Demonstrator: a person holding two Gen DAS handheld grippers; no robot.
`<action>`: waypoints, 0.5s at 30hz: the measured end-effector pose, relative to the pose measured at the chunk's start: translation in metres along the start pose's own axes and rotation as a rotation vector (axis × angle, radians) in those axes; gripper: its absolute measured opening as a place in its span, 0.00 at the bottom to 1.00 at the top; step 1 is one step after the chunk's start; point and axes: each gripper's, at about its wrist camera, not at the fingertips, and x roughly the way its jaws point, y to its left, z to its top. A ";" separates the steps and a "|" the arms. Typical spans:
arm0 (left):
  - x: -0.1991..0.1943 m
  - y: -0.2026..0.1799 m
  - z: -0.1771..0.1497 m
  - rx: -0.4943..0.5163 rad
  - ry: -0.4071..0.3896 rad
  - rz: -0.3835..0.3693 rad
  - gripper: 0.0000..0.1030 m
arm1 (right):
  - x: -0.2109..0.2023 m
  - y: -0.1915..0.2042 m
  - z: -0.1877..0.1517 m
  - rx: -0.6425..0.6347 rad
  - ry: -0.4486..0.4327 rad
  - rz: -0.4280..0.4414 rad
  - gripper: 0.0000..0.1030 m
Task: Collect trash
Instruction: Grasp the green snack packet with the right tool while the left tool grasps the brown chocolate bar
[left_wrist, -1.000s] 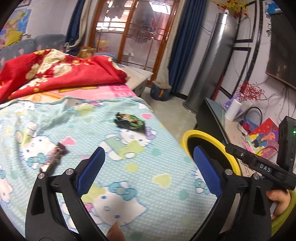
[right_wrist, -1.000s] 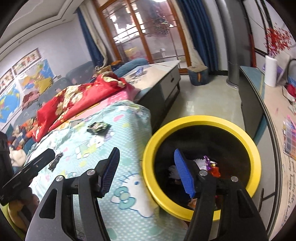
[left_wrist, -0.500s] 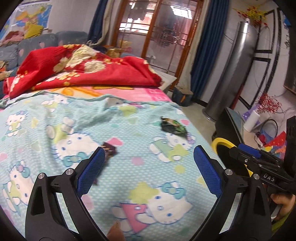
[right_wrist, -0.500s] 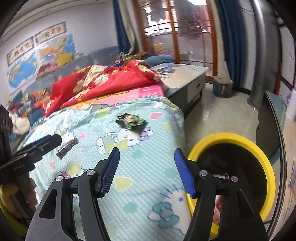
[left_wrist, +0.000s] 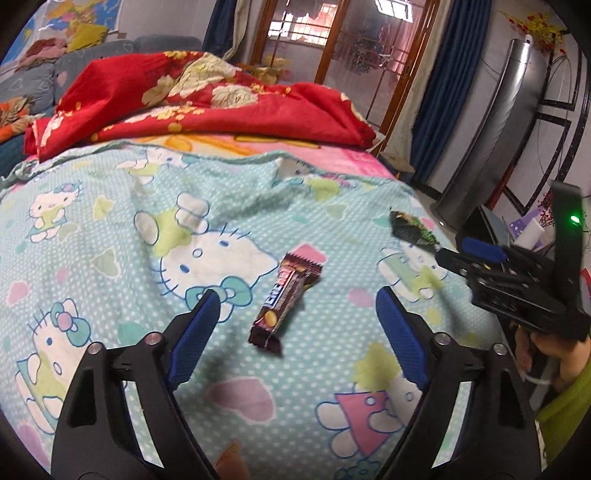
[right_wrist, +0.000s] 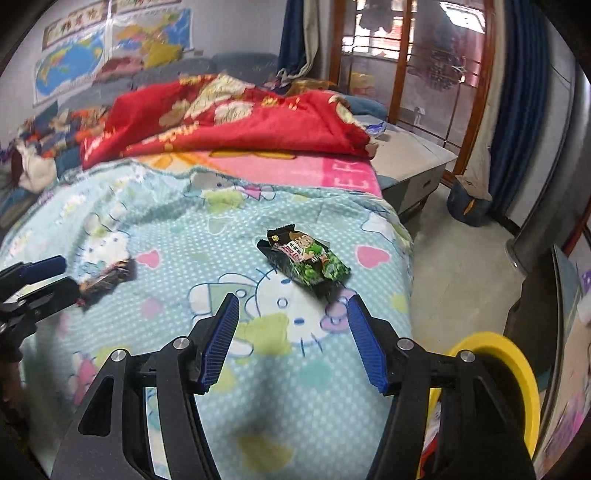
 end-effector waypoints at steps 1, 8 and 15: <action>0.003 0.002 -0.001 -0.009 0.009 -0.003 0.71 | 0.008 0.001 0.002 -0.018 0.015 -0.014 0.57; 0.014 0.009 -0.005 -0.035 0.050 -0.016 0.58 | 0.058 0.001 0.009 -0.077 0.106 -0.054 0.24; 0.020 0.011 -0.008 -0.048 0.084 -0.010 0.23 | 0.048 0.000 0.005 -0.019 0.083 0.029 0.04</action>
